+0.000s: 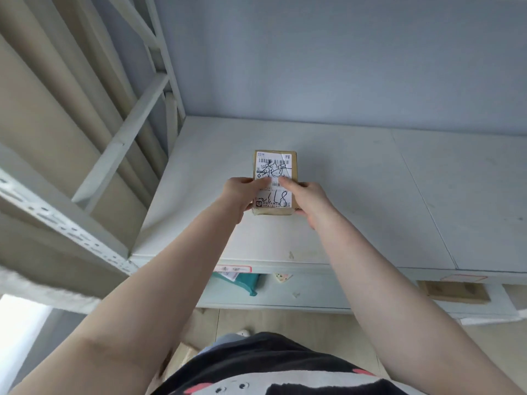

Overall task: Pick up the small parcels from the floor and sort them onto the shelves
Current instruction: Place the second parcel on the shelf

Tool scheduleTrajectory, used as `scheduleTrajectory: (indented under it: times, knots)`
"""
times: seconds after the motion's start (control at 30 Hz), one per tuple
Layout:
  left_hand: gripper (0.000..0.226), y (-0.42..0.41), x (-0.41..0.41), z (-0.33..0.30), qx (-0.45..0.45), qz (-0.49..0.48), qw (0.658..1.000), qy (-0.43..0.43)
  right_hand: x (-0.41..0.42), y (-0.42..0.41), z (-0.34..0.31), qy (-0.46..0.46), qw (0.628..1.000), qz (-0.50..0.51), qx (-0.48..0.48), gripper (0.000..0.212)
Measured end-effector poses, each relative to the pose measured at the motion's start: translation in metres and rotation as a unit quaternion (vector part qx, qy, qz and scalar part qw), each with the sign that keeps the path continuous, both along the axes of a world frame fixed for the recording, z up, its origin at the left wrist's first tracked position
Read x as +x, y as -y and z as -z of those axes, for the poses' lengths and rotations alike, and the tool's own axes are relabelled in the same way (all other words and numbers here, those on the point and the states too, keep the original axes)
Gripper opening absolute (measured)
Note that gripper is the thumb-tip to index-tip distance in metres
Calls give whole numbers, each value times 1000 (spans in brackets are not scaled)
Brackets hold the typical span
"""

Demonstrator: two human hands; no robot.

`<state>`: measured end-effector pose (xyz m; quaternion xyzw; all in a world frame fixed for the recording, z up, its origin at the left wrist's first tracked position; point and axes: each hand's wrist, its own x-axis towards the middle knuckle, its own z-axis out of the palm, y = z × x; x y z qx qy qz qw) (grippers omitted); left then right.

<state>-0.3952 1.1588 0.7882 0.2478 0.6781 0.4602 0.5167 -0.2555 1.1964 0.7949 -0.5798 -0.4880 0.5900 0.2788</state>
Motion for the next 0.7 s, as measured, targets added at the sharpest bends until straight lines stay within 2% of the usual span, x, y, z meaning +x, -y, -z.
scheduleTrajectory:
  times: [0.17,0.23,0.33,0.4,0.5,0.63,0.7]
  knots:
    - [17,-37,-17,3,-17,16,1000,-3,-19,-36,8,6,1000,17,-1,26]
    - [23,-50,-21,7,-7,27,999,-22,-24,-50,13,14,999,30,0,31]
    - [83,-62,-29,14,1,63,997,-46,-29,-71,18,25,999,36,-4,26]
    - [105,-69,-35,21,5,98,994,-54,-29,-84,20,32,999,25,-3,28]
    - [96,-75,-40,27,21,134,989,-66,-27,-96,18,-5,1000,-14,-6,27]
    - [86,-84,-47,39,59,111,987,-102,-16,-103,29,-13,995,-97,20,21]
    - [78,-90,-49,44,73,95,984,-135,-12,-106,43,-17,993,-105,44,35]
